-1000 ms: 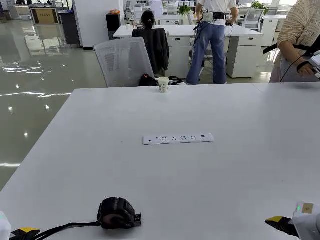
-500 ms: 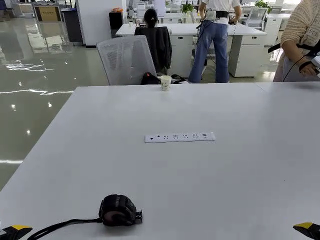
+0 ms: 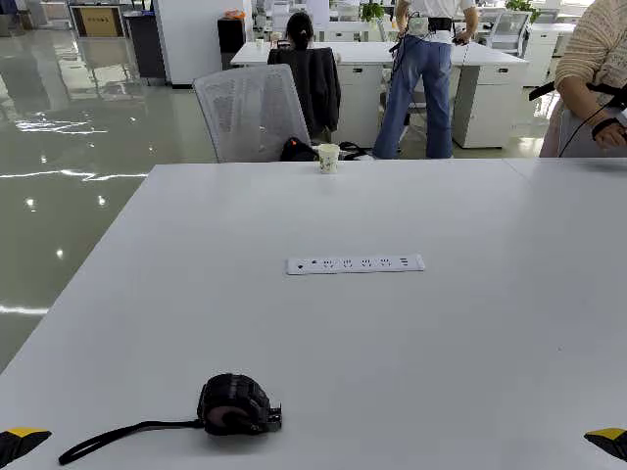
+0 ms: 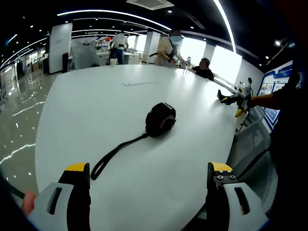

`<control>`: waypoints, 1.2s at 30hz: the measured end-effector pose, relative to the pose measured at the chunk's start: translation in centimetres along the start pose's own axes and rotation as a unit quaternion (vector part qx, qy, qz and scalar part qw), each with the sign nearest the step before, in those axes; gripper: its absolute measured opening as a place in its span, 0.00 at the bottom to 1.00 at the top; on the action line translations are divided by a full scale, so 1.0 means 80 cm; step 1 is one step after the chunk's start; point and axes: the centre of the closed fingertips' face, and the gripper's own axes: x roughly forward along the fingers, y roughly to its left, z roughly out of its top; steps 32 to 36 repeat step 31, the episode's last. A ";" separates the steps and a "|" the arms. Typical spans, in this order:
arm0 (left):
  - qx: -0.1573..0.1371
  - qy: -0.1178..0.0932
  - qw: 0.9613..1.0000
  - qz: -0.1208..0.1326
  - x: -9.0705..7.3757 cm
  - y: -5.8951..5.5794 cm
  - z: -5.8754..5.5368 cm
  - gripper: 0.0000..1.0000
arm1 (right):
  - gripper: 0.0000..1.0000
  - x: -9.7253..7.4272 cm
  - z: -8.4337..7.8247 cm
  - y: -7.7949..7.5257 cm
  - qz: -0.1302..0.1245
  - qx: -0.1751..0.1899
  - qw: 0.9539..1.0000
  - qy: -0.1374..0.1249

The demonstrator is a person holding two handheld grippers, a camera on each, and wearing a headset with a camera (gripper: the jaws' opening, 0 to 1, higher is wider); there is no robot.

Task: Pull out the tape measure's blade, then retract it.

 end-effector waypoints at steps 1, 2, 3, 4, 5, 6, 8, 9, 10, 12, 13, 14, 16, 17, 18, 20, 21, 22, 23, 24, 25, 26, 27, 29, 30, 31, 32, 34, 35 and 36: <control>0.003 -0.001 1.000 0.003 -0.002 0.001 0.000 0.99 | 0.99 -0.001 0.000 -0.001 -0.001 0.001 1.000 -0.001; 0.003 0.000 1.000 0.003 -0.003 0.001 0.000 0.99 | 0.99 -0.001 0.000 -0.002 -0.003 0.002 1.000 -0.001; -0.001 0.000 1.000 -0.002 -0.004 0.000 0.000 0.99 | 0.99 -0.001 -0.001 -0.003 -0.004 0.003 1.000 0.000; -0.005 0.001 1.000 -0.007 -0.005 -0.003 -0.001 0.99 | 0.99 -0.001 -0.001 -0.004 -0.004 0.004 1.000 0.000; -0.004 0.003 1.000 -0.008 -0.005 -0.003 -0.002 0.99 | 0.99 -0.001 -0.002 -0.004 -0.004 0.005 1.000 0.000; -0.007 0.006 1.000 -0.017 -0.006 -0.008 -0.004 0.99 | 0.99 -0.001 -0.002 -0.004 -0.005 0.006 1.000 0.002; -0.008 0.008 1.000 -0.021 -0.007 -0.011 -0.005 0.99 | 0.99 -0.001 -0.002 -0.005 -0.005 0.007 1.000 0.000; -0.010 0.008 1.000 -0.026 -0.007 -0.013 -0.006 0.99 | 0.99 -0.001 -0.002 -0.004 -0.004 0.008 1.000 0.000; -0.010 0.006 1.000 -0.026 -0.008 -0.014 -0.005 0.99 | 0.99 -0.001 -0.001 -0.004 -0.004 0.008 1.000 0.000; -0.013 0.009 0.999 -0.029 -0.009 -0.016 -0.006 0.99 | 0.99 -0.001 -0.001 -0.003 -0.004 0.008 1.000 -0.001; -0.004 0.006 1.000 -0.026 -0.009 -0.015 -0.006 0.99 | 0.99 -0.001 -0.001 -0.003 -0.003 0.009 1.000 -0.001; -0.008 0.008 1.000 -0.029 -0.009 -0.016 -0.007 0.99 | 0.99 -0.001 -0.001 -0.003 -0.004 0.009 1.000 -0.002; -0.001 0.011 0.999 -0.030 -0.009 -0.017 -0.009 0.99 | 0.99 -0.002 -0.002 -0.003 -0.004 0.010 1.000 -0.003; -0.004 0.015 0.999 -0.033 -0.009 -0.018 -0.010 0.99 | 0.99 -0.002 -0.002 -0.004 -0.004 0.010 1.000 -0.003; -0.014 0.024 0.998 -0.051 -0.010 -0.028 -0.014 0.99 | 0.99 -0.002 -0.002 -0.005 -0.005 0.010 1.000 -0.003; 0.011 0.021 0.999 -0.029 -0.008 -0.019 -0.014 0.99 | 0.99 -0.003 -0.003 -0.005 -0.005 0.011 1.000 -0.004; 0.002 0.022 0.999 -0.036 -0.009 -0.021 -0.014 0.99 | 0.99 -0.003 -0.002 -0.005 -0.006 0.012 1.000 -0.005; 0.002 0.022 0.999 -0.034 -0.008 -0.021 -0.014 0.99 | 0.99 -0.003 -0.002 -0.006 -0.006 0.012 1.000 -0.005; 0.008 0.024 0.999 -0.027 -0.008 -0.018 -0.015 0.99 | 0.99 -0.004 -0.003 -0.006 -0.007 0.013 1.000 -0.006; 0.010 0.027 0.999 -0.028 -0.008 -0.017 -0.016 0.99 | 0.99 -0.005 -0.003 -0.007 -0.007 0.013 1.000 -0.006; 0.010 0.026 0.999 -0.029 -0.008 -0.017 -0.015 0.99 | 0.99 -0.005 -0.004 -0.007 -0.007 0.013 1.000 -0.006; 0.011 0.026 0.999 -0.028 -0.008 -0.017 -0.015 0.99 | 0.99 -0.005 -0.004 -0.007 -0.007 0.013 1.000 -0.006; 0.016 0.028 0.999 -0.026 -0.008 -0.016 -0.015 0.99 | 0.99 -0.006 -0.004 -0.007 -0.008 0.013 1.000 -0.006; 0.022 0.032 0.999 -0.025 -0.008 -0.015 -0.016 0.99 | 0.99 -0.007 -0.004 -0.008 -0.008 0.013 1.000 -0.007; 0.022 0.033 0.999 -0.027 -0.008 -0.016 -0.016 0.99 | 0.99 -0.007 -0.003 -0.009 -0.008 0.014 1.000 -0.007; 0.022 0.033 0.999 -0.027 -0.008 -0.016 -0.016 0.99 | 0.99 -0.008 -0.003 -0.008 -0.008 0.014 1.000 -0.007; 0.022 0.033 0.999 -0.027 -0.008 -0.016 -0.016 0.99 | 0.99 -0.008 -0.003 -0.008 -0.008 0.014 1.000 -0.007; 0.022 0.033 0.999 -0.027 -0.008 -0.016 -0.016 0.99 | 0.99 -0.008 -0.003 -0.008 -0.008 0.014 1.000 -0.007; 0.022 0.033 0.999 -0.027 -0.008 -0.016 -0.016 0.99 | 0.99 -0.008 -0.003 -0.008 -0.008 0.014 1.000 -0.007; 0.022 0.033 0.999 -0.027 -0.008 -0.016 -0.016 0.99 | 0.99 -0.008 -0.003 -0.008 -0.008 0.014 1.000 -0.007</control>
